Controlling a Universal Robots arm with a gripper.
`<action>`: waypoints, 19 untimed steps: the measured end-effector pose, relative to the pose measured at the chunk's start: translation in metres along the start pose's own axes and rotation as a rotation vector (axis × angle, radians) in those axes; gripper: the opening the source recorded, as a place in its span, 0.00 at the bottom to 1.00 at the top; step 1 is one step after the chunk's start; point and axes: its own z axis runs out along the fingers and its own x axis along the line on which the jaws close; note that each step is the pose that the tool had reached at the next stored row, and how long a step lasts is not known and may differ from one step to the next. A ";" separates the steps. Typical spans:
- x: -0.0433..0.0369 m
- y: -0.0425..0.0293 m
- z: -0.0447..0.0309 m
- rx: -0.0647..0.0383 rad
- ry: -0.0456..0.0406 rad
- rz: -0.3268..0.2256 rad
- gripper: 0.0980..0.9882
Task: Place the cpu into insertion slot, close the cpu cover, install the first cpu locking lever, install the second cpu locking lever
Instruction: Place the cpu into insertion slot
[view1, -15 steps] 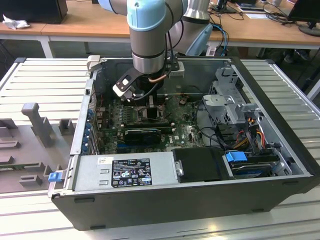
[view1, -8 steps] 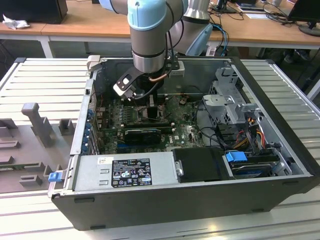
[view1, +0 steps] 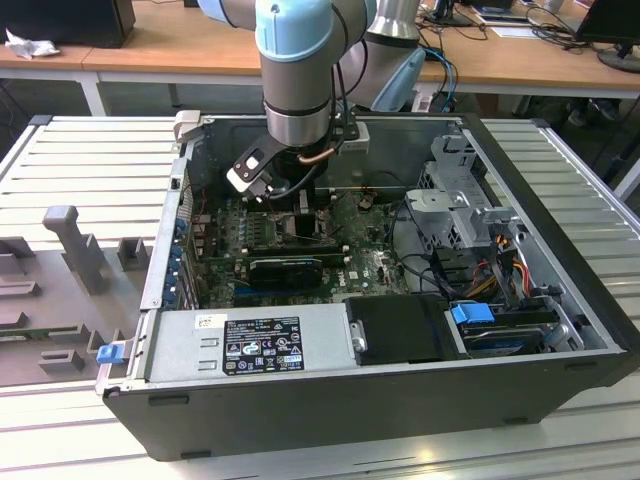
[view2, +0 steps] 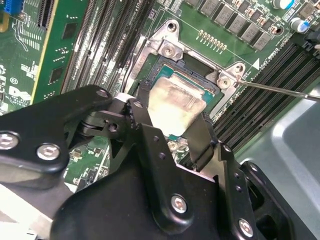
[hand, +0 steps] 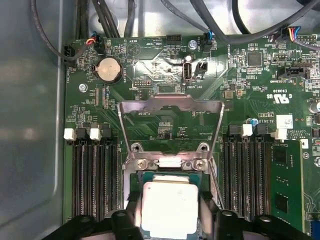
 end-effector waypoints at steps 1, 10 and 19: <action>0.0001 0.0001 -0.0005 0.000 0.0003 0.000 0.48; -0.0023 -0.0010 -0.0010 0.003 0.0035 -0.057 0.48; -0.0022 -0.0009 -0.0003 0.003 0.0039 -0.057 0.50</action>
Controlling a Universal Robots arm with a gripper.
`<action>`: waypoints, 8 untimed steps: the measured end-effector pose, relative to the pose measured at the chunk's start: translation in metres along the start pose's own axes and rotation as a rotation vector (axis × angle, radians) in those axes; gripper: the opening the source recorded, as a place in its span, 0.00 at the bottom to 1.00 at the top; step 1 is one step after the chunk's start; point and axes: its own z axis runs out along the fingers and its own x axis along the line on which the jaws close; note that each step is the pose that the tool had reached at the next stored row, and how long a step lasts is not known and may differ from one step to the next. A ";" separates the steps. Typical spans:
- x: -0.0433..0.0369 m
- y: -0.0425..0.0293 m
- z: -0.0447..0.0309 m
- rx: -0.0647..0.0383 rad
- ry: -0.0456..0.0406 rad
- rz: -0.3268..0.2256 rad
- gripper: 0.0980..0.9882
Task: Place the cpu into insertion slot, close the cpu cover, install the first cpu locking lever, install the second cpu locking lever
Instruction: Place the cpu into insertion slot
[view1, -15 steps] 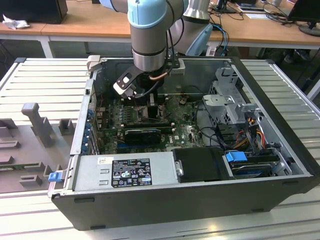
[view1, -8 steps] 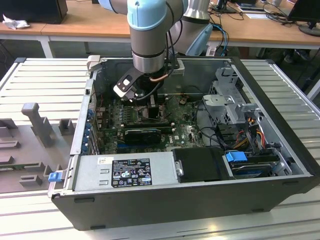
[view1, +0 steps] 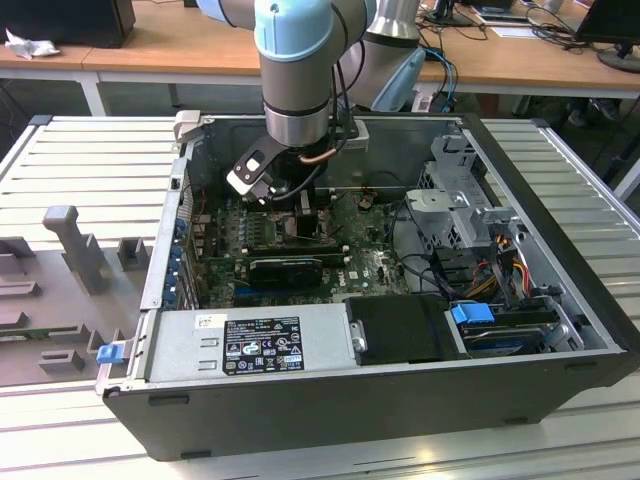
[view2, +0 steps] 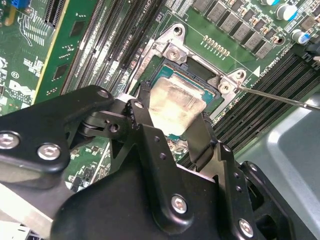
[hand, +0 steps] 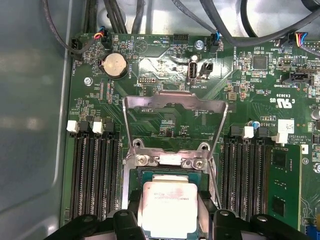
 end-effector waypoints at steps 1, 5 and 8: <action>0.0000 0.0000 0.0000 0.000 0.0000 0.000 0.50; 0.0002 0.0001 -0.0004 0.000 -0.0004 0.000 0.57; 0.0005 0.0005 -0.0064 0.000 -0.0005 0.000 0.57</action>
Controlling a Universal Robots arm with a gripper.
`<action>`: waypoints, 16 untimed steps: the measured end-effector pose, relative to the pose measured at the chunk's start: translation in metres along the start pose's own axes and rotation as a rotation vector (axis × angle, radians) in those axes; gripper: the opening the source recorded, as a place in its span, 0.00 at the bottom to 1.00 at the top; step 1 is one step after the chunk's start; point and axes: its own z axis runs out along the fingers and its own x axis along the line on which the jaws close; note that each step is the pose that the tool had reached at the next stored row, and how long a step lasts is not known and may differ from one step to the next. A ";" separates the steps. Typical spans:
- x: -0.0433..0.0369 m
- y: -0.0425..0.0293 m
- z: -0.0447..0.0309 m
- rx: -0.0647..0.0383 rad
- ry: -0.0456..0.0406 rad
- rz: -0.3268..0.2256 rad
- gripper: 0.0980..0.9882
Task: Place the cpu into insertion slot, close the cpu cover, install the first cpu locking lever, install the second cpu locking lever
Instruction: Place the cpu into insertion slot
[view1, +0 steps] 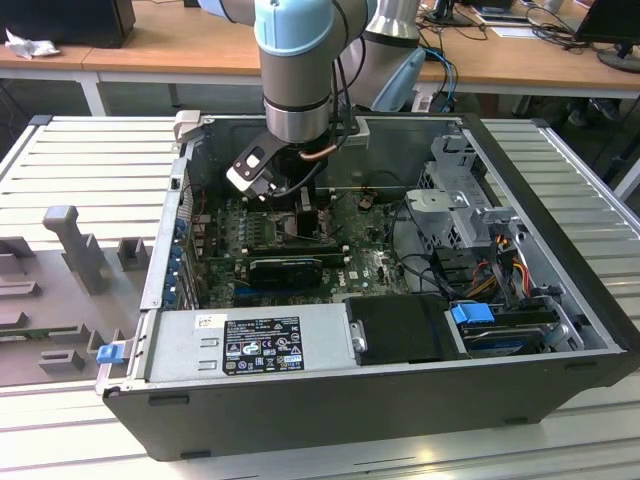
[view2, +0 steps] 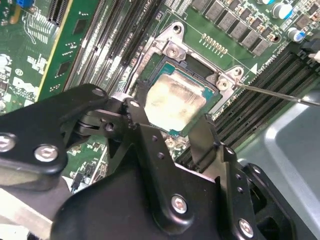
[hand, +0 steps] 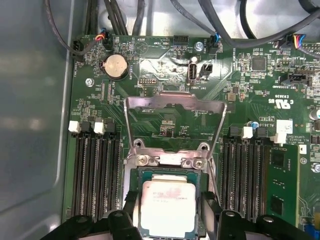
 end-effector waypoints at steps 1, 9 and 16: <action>0.0001 0.0001 -0.0007 0.000 -0.0006 0.000 0.56; 0.0003 0.0004 -0.0052 0.000 -0.0015 0.000 0.07; 0.0005 0.0009 -0.0105 0.000 -0.0015 0.000 0.01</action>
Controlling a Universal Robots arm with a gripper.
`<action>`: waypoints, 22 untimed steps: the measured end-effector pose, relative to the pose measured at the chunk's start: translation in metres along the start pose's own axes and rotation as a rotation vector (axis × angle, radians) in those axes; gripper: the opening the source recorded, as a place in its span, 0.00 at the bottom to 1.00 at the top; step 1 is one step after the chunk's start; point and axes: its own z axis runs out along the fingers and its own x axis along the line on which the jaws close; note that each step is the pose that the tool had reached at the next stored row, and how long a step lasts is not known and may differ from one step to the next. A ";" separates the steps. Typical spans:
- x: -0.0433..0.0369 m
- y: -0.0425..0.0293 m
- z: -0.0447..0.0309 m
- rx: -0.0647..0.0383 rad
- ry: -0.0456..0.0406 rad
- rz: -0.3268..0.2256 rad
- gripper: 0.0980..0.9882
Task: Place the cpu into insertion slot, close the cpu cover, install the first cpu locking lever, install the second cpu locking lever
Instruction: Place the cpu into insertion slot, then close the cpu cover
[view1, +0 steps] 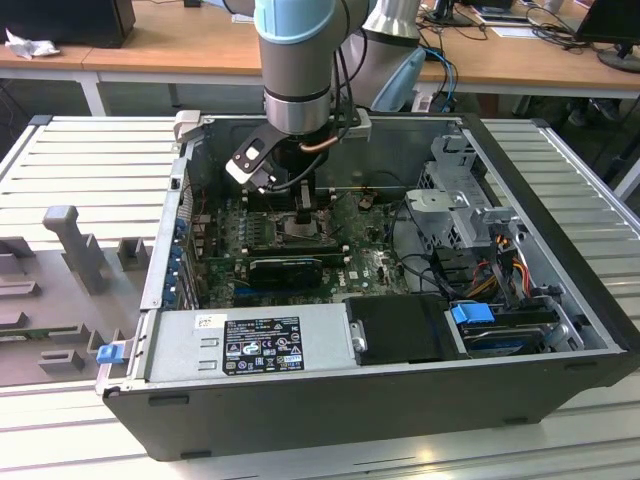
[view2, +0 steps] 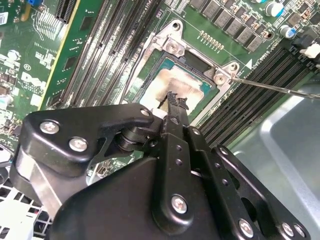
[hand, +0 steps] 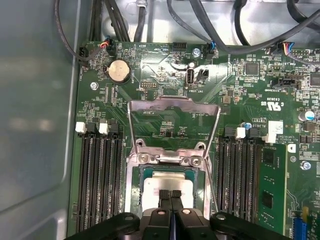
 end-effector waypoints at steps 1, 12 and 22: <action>0.0001 0.0001 -0.0014 0.000 0.0000 0.000 0.01; 0.0001 0.0044 -0.0044 0.000 0.0004 0.000 0.01; 0.0009 0.0058 -0.0222 0.000 0.0004 0.000 0.01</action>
